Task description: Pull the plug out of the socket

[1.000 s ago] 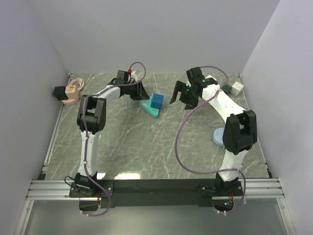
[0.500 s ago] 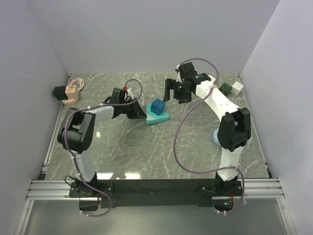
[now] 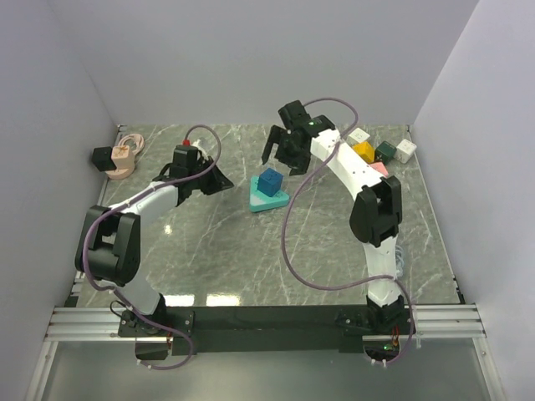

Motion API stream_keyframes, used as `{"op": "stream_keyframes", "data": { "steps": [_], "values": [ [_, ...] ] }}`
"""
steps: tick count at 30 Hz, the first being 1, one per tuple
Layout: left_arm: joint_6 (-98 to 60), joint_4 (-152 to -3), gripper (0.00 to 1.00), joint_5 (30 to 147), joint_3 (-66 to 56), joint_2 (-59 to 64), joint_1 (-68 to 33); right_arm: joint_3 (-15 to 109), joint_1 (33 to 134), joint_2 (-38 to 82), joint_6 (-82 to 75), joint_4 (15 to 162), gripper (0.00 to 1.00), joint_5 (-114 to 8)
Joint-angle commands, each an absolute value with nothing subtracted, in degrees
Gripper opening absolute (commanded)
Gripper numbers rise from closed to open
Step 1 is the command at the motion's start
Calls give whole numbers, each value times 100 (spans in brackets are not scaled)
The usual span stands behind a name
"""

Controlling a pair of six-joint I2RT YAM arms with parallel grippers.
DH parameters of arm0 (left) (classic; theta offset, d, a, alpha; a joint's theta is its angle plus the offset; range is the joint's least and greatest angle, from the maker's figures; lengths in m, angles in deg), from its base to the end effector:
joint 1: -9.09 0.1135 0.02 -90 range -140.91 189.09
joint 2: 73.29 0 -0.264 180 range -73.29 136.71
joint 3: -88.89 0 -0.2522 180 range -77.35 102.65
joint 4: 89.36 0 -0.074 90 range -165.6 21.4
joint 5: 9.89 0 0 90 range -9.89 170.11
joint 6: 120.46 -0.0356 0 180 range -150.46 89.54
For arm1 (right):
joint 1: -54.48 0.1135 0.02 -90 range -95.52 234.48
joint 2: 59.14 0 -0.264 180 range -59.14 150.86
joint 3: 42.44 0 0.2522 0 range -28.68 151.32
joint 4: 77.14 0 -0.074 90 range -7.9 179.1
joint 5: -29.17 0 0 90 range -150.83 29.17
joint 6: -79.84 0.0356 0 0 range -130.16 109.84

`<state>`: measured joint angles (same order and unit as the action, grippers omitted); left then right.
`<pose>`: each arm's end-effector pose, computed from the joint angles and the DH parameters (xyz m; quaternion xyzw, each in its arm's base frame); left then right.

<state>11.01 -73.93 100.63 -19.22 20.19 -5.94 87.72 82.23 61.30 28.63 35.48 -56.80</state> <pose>0.3408 -0.1044 0.2196 -0.1241 0.8755 -0.3482 0.3112 0.4067 0.2168 0.2912 0.0826 0.9563 0.1809 0.2142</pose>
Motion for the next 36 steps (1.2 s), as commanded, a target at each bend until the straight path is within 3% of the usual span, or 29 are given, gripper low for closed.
{"op": "stream_keyframes", "data": {
  "steps": [1, 5, 15, 18, 21, 22, 27, 30, 36],
  "values": [
    [1251, -7253, 10, 9918, -1943, 1821, -559, 9278, 8260, 6513, 4308, 2970, 100, -6268],
    [1304, -7332, 10, 9945, -2267, 1628, -506, 10068, 8252, 7215, 4705, 2434, 100, -6233],
    [1278, -7463, 10, 10112, -2672, 1338, -392, 10247, 8322, 7911, 4751, 2933, 98, -5338],
    [1182, -7472, 13, 10348, -2620, 1468, -392, 9378, 8383, 7482, 4487, 3670, 79, -4865],
    [971, -7455, 21, 10674, -2471, 1775, -400, 8446, 8383, 6937, 4319, 4295, 4, -4669],
    [927, -7489, 24, 10901, -2453, 1820, -392, 8270, 8383, 6840, 4171, 4340, 0, -4625],
    [1032, -8130, 50, 11473, -2523, 1979, -400, 7943, 8401, 6312, 3573, 4797, 0, -4028],
    [1128, -8500, 60, 11702, -2497, 2032, -453, 8039, 8392, 6338, 3204, 4762, 0, -3561],
    [856, -8158, 64, 11544, -2145, 2452, -629, 7864, 8401, 6215, 3202, 5148, 0, -3026]
  ]
}}
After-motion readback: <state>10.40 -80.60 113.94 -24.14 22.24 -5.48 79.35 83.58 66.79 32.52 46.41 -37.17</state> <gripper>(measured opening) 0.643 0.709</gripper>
